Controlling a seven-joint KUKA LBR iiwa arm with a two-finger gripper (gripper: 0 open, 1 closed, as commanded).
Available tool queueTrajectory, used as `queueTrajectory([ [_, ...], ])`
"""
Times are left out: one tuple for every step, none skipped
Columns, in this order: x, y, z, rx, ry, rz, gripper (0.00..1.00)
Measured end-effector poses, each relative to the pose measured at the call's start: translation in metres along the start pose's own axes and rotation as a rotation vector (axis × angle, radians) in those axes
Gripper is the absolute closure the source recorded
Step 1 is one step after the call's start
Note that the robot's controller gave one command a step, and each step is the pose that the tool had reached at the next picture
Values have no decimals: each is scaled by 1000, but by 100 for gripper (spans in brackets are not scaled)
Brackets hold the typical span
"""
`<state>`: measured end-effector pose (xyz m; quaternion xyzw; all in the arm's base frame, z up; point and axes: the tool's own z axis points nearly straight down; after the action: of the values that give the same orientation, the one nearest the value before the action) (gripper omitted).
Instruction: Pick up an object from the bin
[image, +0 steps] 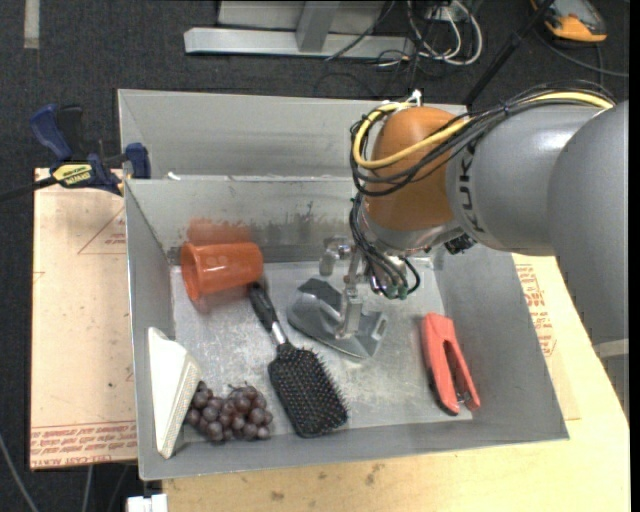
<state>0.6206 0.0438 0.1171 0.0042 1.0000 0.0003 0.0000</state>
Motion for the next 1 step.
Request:
queueTrajectory([
  [4, -7, 18, -3, 1, 51, 0],
])
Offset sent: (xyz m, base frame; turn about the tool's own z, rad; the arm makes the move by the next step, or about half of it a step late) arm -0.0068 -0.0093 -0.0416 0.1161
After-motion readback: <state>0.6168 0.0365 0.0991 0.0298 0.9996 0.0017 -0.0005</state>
